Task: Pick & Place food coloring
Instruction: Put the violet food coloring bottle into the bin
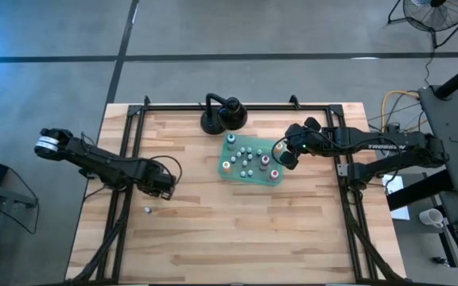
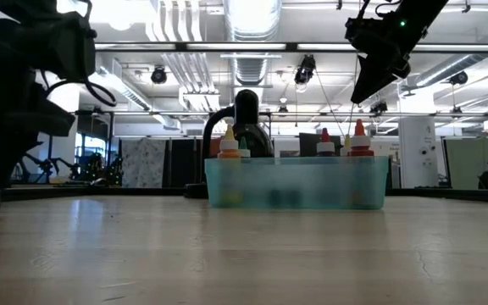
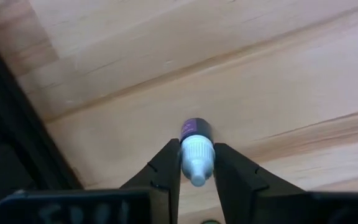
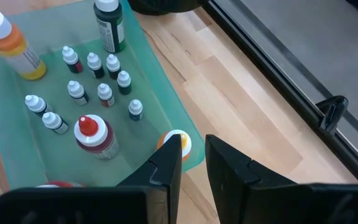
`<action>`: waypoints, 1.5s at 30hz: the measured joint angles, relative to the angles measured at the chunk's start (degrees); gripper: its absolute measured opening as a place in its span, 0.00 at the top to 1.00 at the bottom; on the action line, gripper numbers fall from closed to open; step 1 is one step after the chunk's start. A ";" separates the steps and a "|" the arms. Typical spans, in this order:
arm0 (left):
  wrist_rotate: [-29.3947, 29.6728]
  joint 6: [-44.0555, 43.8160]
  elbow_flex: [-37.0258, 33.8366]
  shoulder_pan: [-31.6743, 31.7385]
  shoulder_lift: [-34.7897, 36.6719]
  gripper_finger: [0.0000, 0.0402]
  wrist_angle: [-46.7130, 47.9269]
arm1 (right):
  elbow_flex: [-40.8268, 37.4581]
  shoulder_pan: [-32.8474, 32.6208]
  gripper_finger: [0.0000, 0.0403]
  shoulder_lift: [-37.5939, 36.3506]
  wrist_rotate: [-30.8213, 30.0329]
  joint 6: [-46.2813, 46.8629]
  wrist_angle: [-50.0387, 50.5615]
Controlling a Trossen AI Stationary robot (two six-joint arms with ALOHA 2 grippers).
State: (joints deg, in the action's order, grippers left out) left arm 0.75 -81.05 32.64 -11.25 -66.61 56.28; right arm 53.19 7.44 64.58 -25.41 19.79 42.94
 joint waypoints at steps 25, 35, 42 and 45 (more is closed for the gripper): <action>7.04 36.64 29.55 21.88 -10.76 0.88 -2.74 | 0.00 0.11 0.84 0.00 -0.04 4.55 0.11; 5.87 58.32 63.06 23.46 -32.23 0.88 0.34 | 0.00 0.07 0.84 0.00 0.00 8.95 0.15; 5.88 67.01 83.77 22.36 -48.22 0.88 12.16 | 0.00 0.07 0.84 0.00 0.02 9.18 0.22; 5.89 69.03 88.82 21.30 -52.88 0.88 17.29 | 0.00 0.07 0.84 0.00 0.02 9.18 0.30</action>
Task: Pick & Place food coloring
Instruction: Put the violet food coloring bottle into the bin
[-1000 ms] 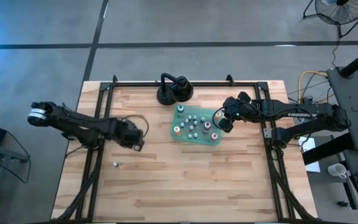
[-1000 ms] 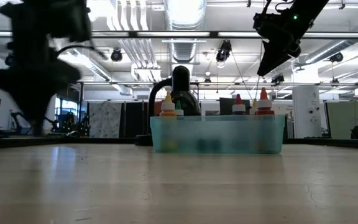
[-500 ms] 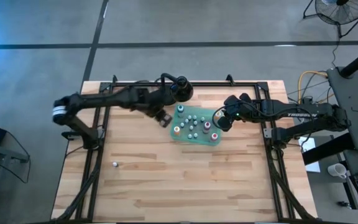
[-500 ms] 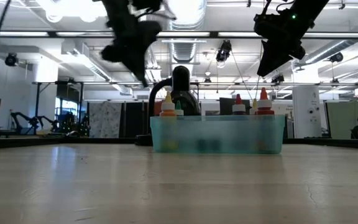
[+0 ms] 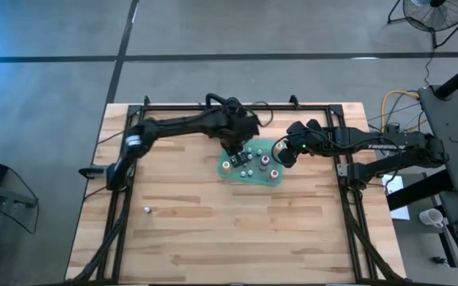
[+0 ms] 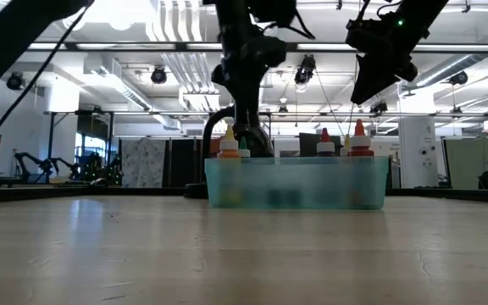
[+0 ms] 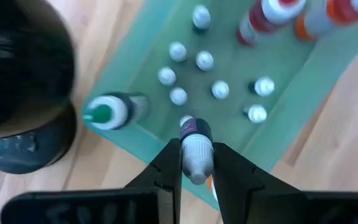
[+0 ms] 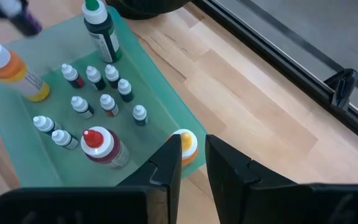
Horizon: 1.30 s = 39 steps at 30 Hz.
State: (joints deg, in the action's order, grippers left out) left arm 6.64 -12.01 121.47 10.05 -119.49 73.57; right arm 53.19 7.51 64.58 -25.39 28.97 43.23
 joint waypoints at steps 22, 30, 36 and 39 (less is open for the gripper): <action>-2.83 7.80 -9.27 -4.40 -5.91 0.88 -9.47 | -5.05 0.00 0.84 0.00 0.46 0.98 -0.19; -2.80 11.39 -13.36 -4.60 -5.91 0.88 -13.21 | -5.05 0.00 0.84 0.00 0.42 0.68 -0.31; -2.78 11.39 -15.85 -4.60 -5.91 0.88 -16.36 | -5.05 0.00 0.84 0.00 0.39 0.59 -0.27; -2.80 11.39 -16.80 -4.60 -5.91 0.87 -16.50 | -5.05 0.00 0.84 0.00 0.37 0.40 -0.29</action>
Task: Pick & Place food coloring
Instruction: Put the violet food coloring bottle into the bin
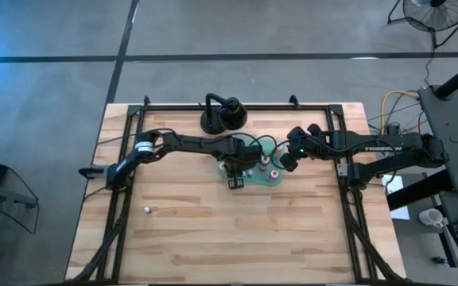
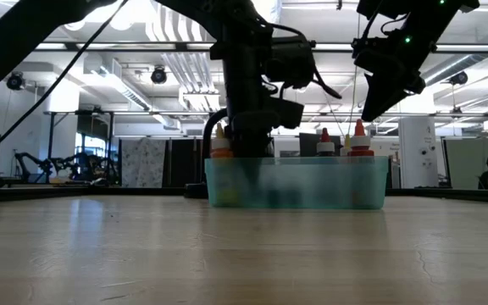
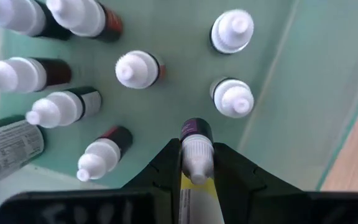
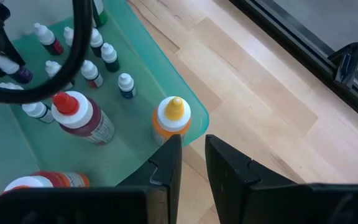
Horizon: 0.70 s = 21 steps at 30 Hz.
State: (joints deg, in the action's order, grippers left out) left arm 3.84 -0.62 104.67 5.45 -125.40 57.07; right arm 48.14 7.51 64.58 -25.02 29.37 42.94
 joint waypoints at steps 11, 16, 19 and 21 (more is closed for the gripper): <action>0.02 0.00 -0.03 0.00 0.02 0.86 -3.24 | -0.02 0.02 0.84 0.00 -0.02 -0.01 0.04; -0.02 0.00 -0.03 0.04 0.02 0.86 -3.10 | -0.02 0.00 0.84 0.00 -0.02 -0.01 0.06; -0.02 0.00 -0.03 0.04 0.02 0.86 -3.12 | -0.02 0.00 0.84 0.00 -0.02 -0.01 0.05; -0.02 0.01 -0.03 0.04 0.02 0.86 -3.33 | -0.02 0.00 0.84 0.00 -0.02 -0.01 0.06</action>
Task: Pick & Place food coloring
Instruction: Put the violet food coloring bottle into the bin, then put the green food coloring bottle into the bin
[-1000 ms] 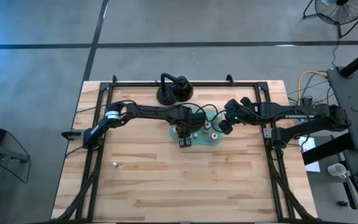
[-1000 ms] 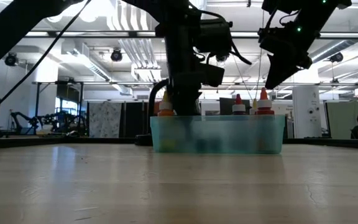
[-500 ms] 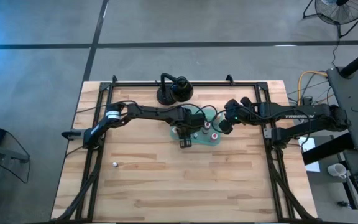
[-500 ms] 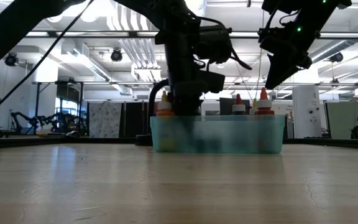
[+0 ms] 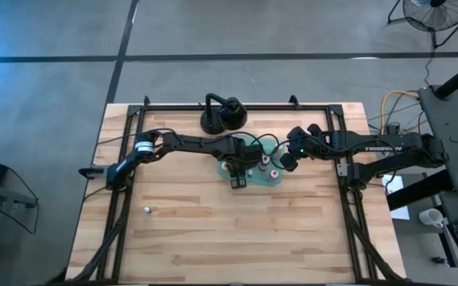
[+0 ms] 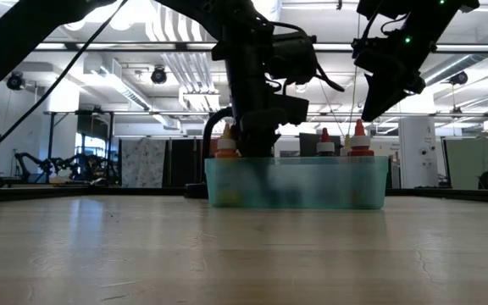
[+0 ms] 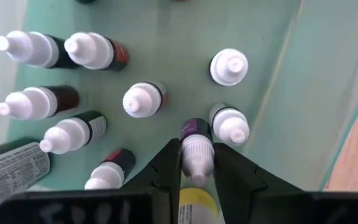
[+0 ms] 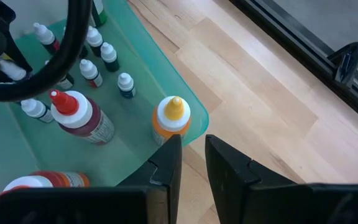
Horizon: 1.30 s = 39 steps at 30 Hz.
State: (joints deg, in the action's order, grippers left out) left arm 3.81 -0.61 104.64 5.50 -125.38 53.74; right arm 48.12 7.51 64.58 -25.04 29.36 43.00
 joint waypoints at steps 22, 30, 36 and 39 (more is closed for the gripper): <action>2.26 1.01 0.00 0.00 2.56 0.63 -0.77 | -0.02 0.02 0.84 0.00 -0.02 -1.07 0.04; 4.47 0.71 1.68 0.00 7.61 0.63 -0.08 | -0.02 0.05 0.84 0.00 -0.09 -2.29 -0.11; 13.73 0.66 4.47 0.08 11.48 0.63 1.41 | -0.02 0.04 0.84 -0.02 -0.05 -2.58 0.00; 15.70 0.65 4.63 0.90 14.26 0.63 3.37 | -0.02 0.00 0.84 0.00 -0.01 -2.51 0.03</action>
State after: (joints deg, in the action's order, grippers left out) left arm 19.51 0.04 109.27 6.39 -111.12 57.11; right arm 48.10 7.51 64.58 -25.05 26.85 43.03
